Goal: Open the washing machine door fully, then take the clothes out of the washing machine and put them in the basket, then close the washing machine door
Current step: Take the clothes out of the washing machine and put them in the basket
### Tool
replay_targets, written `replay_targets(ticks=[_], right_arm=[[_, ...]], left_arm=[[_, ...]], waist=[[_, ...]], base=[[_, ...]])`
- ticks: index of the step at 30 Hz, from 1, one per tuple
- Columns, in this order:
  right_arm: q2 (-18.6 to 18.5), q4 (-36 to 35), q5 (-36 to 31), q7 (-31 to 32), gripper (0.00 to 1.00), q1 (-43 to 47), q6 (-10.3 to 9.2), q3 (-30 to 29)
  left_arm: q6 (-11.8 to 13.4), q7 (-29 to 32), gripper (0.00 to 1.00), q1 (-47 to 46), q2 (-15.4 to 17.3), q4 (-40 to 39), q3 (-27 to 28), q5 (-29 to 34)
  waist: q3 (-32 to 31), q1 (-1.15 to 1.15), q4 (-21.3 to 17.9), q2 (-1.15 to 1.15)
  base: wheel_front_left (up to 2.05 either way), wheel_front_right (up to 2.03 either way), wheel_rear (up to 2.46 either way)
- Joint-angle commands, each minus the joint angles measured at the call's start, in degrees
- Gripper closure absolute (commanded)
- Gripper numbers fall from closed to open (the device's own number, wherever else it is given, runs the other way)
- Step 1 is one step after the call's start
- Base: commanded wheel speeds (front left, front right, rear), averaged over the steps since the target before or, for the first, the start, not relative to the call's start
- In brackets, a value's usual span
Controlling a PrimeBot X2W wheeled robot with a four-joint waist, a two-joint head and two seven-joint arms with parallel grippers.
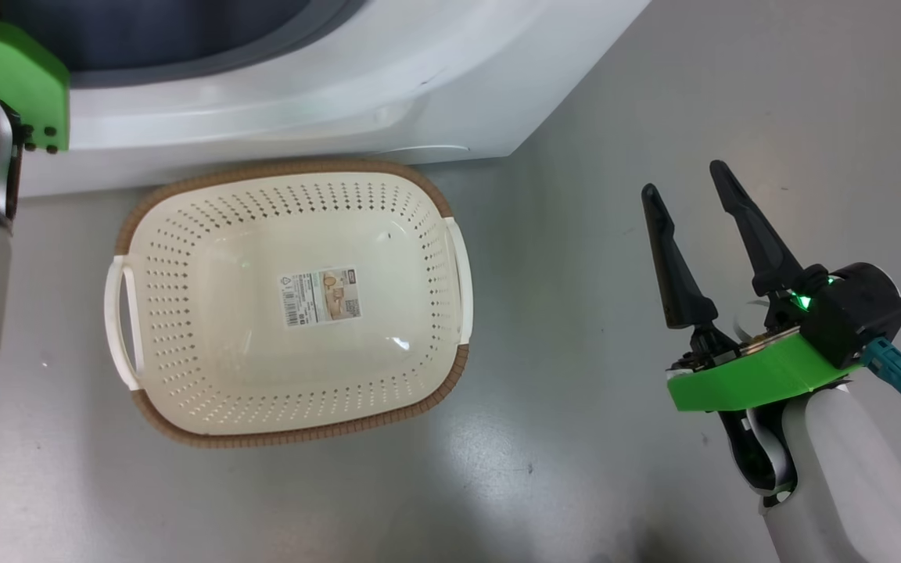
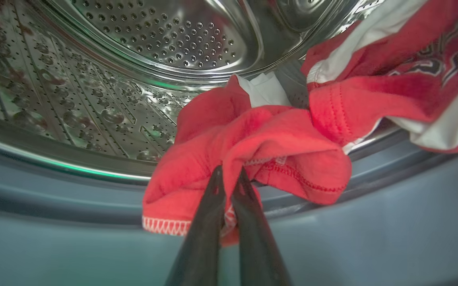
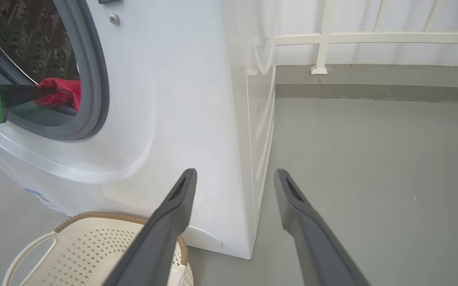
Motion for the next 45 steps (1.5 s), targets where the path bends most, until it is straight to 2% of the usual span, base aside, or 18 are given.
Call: replay_targets(ticks=[1, 8, 14, 22, 27, 34, 40, 45], right_arm=[[0.12, -0.93, 0.86, -0.36, 0.00, 0.84, 0.43, 1.25], [0.12, -0.25, 1.07, -0.36, 0.00, 1.01, 0.43, 1.33], [0.12, 0.10, 0.95, -0.36, 0.00, 1.56, 0.43, 0.82], [0.12, 0.42, 0.63, -0.36, 0.00, 2.58, 0.43, 0.47], [0.12, 0.79, 0.29, -0.36, 0.00, 3.20, 0.43, 0.38], [0.12, 1.33, 0.11, -0.36, 0.00, 3.97, 0.43, 0.25], [0.12, 1.86, 0.14, -0.36, 0.00, 5.11, 0.43, 0.58], [0.12, 2.25, -0.01, -0.36, 0.00, 5.29, 0.43, 0.76]], left_arm=[[-0.38, -0.91, 1.00, 0.15, 3.23, -2.07, 1.08, -0.86], [-0.75, -1.18, 1.00, 3.23, 3.39, -9.16, 4.67, -4.67], [-0.05, -1.19, 1.00, 8.56, 4.41, -16.95, 8.08, -6.74], [1.09, -1.20, 1.00, 19.67, 4.26, -33.68, 13.91, -7.81], [-0.12, -1.20, 1.00, 28.84, 1.31, -46.03, 20.90, -10.08], [-2.85, -1.20, 1.00, 38.73, -3.39, -57.40, 27.00, -9.12], [-4.73, -1.20, 1.00, 45.15, -8.10, -67.46, 29.18, -7.32], [-5.79, -1.20, 1.00, 49.21, -10.35, -75.13, 28.75, -5.63]], waist=[[-0.26, 0.00, 0.20, 0.00], [-1.80, 0.00, 0.01, 0.00], [-3.38, 0.00, 0.11, 0.00], [-6.68, 0.00, 1.16, 0.00], [-8.97, 0.00, 2.11, 0.00], [-11.82, 0.00, 3.14, 0.00], [-14.04, 0.00, 3.90, 0.00], [-15.69, 0.00, 4.28, 0.00]], base=[[0.00, 0.00, 0.00], [0.00, 0.00, 0.00], [0.00, 0.00, 0.00], [0.00, 0.00, 0.00], [0.00, 0.00, 0.00], [0.00, 0.00, 0.00], [0.00, 0.00, 0.00], [0.00, 0.00, 0.00]])
